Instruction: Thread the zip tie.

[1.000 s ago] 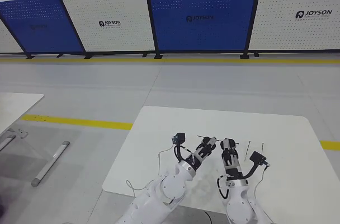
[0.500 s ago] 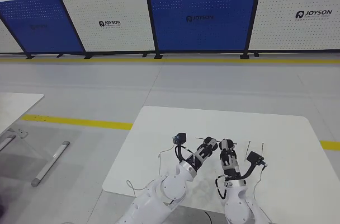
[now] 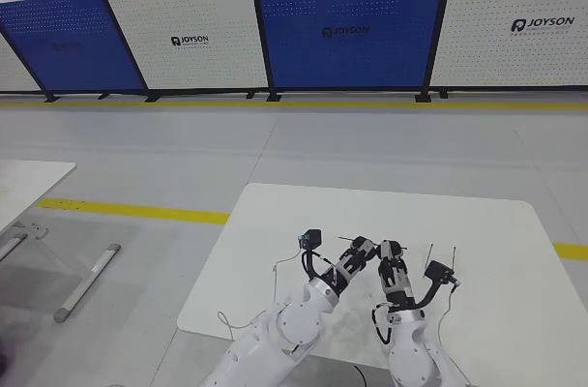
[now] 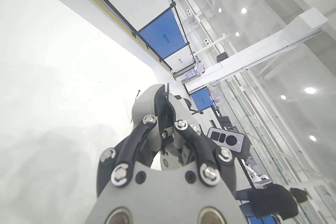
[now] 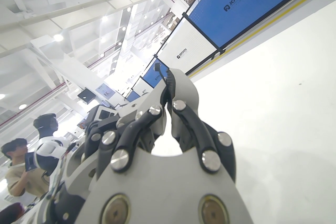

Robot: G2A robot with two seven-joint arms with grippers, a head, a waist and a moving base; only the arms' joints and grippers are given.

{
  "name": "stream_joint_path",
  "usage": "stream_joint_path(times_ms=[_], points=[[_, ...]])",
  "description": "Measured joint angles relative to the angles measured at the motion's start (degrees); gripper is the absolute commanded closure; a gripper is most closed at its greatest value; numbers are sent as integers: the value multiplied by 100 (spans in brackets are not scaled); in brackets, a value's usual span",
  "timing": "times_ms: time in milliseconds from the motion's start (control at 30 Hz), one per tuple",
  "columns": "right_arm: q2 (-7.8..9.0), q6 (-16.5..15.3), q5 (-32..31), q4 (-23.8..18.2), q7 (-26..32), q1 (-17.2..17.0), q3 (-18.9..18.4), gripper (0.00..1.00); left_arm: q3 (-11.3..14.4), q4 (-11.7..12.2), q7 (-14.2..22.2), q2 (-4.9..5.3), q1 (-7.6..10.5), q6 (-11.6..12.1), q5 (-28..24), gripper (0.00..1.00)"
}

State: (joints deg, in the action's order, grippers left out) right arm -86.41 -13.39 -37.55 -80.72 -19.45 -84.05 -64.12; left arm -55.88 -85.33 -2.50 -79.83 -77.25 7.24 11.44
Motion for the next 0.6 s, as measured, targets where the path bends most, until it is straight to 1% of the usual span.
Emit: stream_joint_path(times_ms=[100, 167, 200, 233, 300, 367, 433, 467, 500, 533, 567, 600], points=[[0, -1, 18, -4, 5, -1, -5, 100, -4, 0, 18, 4, -2, 3, 20, 100], [-2, 1, 28, -5, -1, -1, -7, 100, -5, -1, 28, 5, -3, 0, 22, 22], [-3, 9, 34, -5, -12, 0, -8, 100, -6, -1, 36, 6, -4, -2, 21, 6], [-5, 18, 39, -4, -21, 1, -9, 100, -7, -2, 42, 7, -2, -2, 27, 3], [-8, 40, 49, 0, -40, 5, -8, 100, -12, -3, 46, 10, -3, 4, 42, 2], [-11, 53, 49, 3, -52, 7, -5, 100, -18, -2, 43, 11, -8, 14, 36, 2], [-13, 62, 49, 8, -63, 8, -3, 100, -22, 0, 37, 11, -12, 23, 18, 5], [-14, 65, 49, 10, -67, 8, -4, 100, -23, 1, 34, 11, -13, 26, 9, 7], [-14, 67, 50, 14, -72, 9, -6, 100, -27, 3, 31, 11, -14, 31, -11, 11], [-14, 68, 50, 17, -76, 9, -9, 100, -31, 3, 29, 10, -14, 35, -30, 16], [-14, 68, 50, 21, -80, 9, -12, 100, -39, 2, 24, 10, -14, 42, -56, 23], [-14, 67, 52, 27, -87, 9, -20, 100, -51, -3, 16, 9, -14, 55, -97, 27]])
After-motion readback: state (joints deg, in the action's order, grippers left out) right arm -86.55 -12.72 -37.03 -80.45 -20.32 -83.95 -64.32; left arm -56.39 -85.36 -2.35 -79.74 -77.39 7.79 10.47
